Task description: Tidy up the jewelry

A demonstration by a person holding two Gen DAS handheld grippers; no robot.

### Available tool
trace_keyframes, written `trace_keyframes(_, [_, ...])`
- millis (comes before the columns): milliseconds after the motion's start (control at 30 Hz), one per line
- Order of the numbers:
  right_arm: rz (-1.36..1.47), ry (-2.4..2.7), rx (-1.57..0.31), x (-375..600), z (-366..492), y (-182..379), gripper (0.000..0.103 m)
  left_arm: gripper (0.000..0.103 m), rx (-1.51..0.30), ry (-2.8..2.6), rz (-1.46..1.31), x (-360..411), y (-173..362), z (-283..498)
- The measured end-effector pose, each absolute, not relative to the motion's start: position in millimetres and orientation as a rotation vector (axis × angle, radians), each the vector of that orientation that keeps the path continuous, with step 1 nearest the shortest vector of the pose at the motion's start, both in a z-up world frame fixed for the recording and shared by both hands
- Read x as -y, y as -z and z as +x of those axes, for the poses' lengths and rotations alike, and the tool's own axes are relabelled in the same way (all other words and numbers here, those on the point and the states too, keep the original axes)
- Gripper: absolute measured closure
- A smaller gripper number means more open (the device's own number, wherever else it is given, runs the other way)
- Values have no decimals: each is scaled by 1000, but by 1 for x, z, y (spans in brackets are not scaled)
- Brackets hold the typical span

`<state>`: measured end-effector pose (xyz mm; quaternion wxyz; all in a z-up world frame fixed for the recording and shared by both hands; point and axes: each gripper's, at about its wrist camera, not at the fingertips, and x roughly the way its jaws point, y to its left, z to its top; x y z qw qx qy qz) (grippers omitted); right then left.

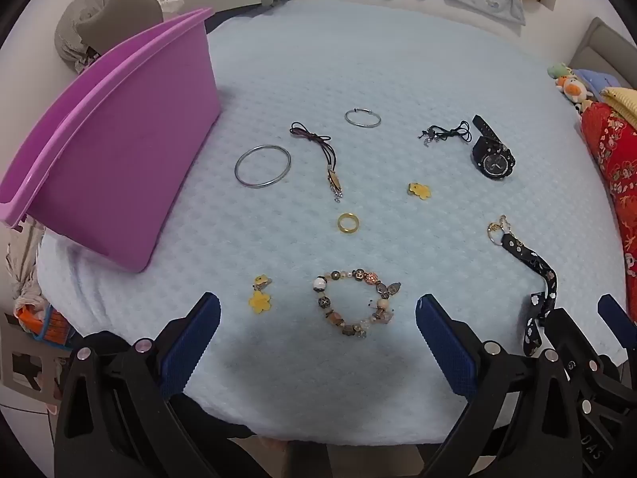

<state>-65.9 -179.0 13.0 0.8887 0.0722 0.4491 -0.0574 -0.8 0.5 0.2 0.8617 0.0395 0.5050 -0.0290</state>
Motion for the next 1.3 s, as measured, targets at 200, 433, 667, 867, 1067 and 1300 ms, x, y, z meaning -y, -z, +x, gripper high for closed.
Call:
trace_keyframes(200, [153, 118, -933, 180, -67, -12, 13, 6, -1065, 58, 82, -5, -1, -1])
trace_keyframes(433, [161, 114, -931, 181, -67, -10, 13, 6, -1068, 53, 89, -5, 2, 1])
trace_keyframes(667, [166, 109, -931, 180, -67, -11, 13, 6, -1065, 54, 93, 1, 0, 0])
trace_keyframes(867, [167, 106, -933, 180, -68, -10, 13, 6, -1064, 55, 93, 1, 0, -1])
trace_keyframes(1067, [168, 105, -931, 178, -68, -9, 13, 6, -1065, 55, 93, 1, 0, 0])
trace_keyframes(1300, [169, 104, -928, 178, -69, -9, 13, 6, -1064, 56, 94, 1, -1, 0])
